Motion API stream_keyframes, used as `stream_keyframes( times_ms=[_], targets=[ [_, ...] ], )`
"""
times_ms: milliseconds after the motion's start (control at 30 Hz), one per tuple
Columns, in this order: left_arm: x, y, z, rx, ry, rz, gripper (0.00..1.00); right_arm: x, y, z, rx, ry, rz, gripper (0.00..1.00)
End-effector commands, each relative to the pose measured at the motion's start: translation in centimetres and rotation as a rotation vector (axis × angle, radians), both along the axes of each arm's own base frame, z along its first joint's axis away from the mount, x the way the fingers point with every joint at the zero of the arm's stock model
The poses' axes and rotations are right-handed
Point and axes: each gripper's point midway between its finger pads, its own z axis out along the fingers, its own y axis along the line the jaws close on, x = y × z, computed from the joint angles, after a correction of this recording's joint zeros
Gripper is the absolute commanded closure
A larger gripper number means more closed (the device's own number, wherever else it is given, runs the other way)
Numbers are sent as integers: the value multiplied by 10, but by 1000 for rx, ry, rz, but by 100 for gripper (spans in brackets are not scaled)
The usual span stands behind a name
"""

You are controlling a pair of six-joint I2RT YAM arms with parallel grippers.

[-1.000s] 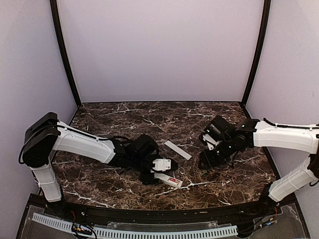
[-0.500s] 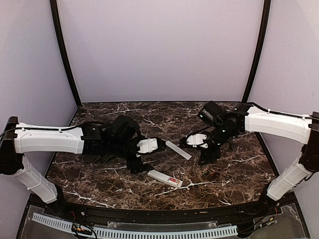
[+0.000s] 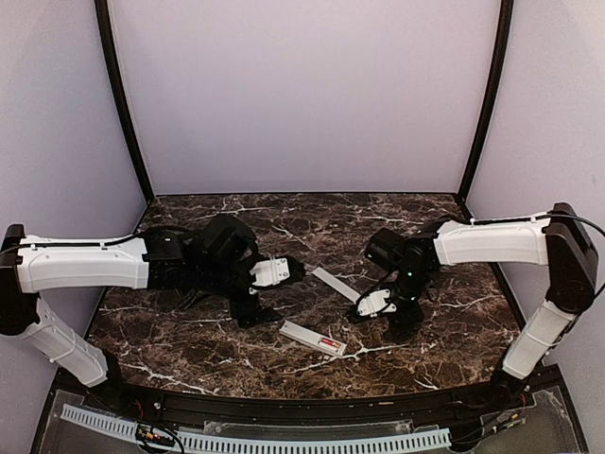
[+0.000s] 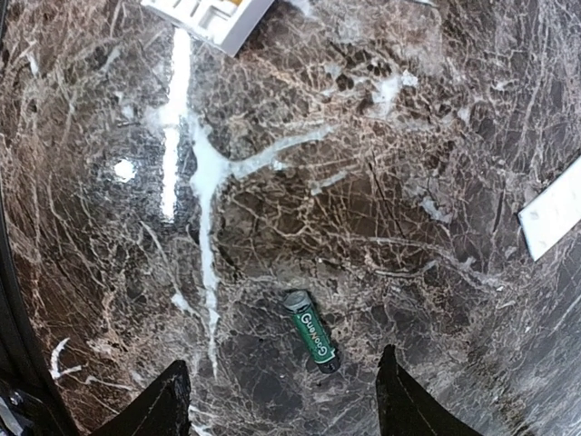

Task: Load the batteries into the remote control
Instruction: Pick up the battery at the center of the board.

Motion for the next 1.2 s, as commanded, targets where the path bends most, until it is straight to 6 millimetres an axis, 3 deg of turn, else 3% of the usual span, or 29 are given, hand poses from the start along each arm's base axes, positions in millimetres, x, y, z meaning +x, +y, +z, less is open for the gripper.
stream_keyframes(
  times_ms=[0, 200, 367, 567, 733, 867, 1000, 1167],
  targets=[
    [-2, 7, -1, 17, 23, -3, 13, 10, 1, -11, -23, -43, 54, 34],
    [-2, 9, -5, 21, 32, -6, 13, 13, 5, -22, -33, -15, 64, 40],
    [-1, 9, -7, 27, 33, -6, 13, 13, 7, -34, -52, 13, 55, 54],
    [-1, 9, -4, 22, 31, -7, 13, 8, 8, -35, -53, 28, 60, 72],
    [-2, 9, -4, 20, 35, -8, 13, 0, 9, -38, -68, 39, 84, 77],
    [-2, 9, -4, 20, 37, -6, 13, -5, 10, -40, -79, 48, 94, 87],
    [-2, 8, -2, 7, 37, -6, 13, -8, 12, -36, -71, 63, 72, 100],
    [1, 5, 7, -35, 31, 6, 13, -2, 26, -18, -15, 53, 1, 100]
  ],
)
